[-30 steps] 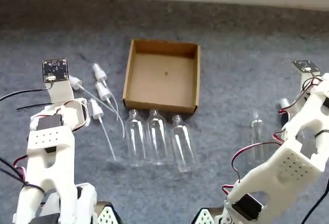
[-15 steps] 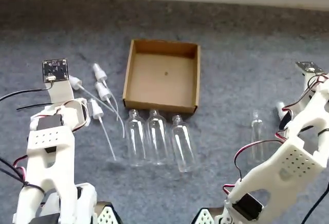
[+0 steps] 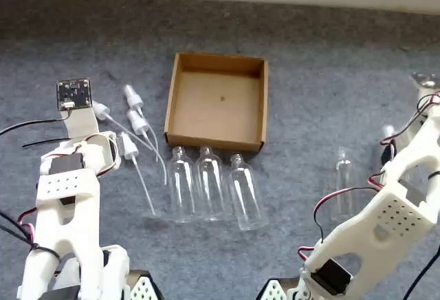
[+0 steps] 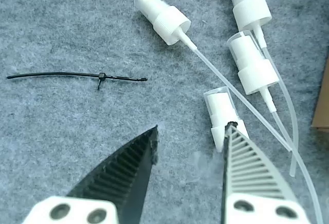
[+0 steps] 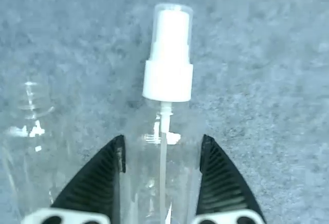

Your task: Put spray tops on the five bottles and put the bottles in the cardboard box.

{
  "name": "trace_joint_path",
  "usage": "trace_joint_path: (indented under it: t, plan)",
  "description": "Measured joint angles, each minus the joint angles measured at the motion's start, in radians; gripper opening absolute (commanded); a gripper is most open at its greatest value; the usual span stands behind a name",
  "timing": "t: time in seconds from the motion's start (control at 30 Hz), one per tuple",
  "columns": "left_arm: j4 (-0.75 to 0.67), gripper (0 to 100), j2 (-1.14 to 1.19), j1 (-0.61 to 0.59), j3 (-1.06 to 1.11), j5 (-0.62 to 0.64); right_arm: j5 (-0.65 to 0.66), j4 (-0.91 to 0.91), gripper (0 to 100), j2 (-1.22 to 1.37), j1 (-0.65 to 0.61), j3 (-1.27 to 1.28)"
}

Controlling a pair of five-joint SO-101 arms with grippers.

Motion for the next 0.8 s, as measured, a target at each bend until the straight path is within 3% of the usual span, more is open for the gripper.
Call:
trace_joint_path:
  t: [0.47, 0.8]
  plan:
    - [0.0, 20, 0.0, 0.0, 0.0, 0.0, -0.275, 0.006, 0.5, -0.261, -0.066, -0.061]
    - [0.0, 20, 0.0, 0.0, 0.0, 0.0, -0.354, 0.132, 0.5, -0.64, -0.21, -0.063]
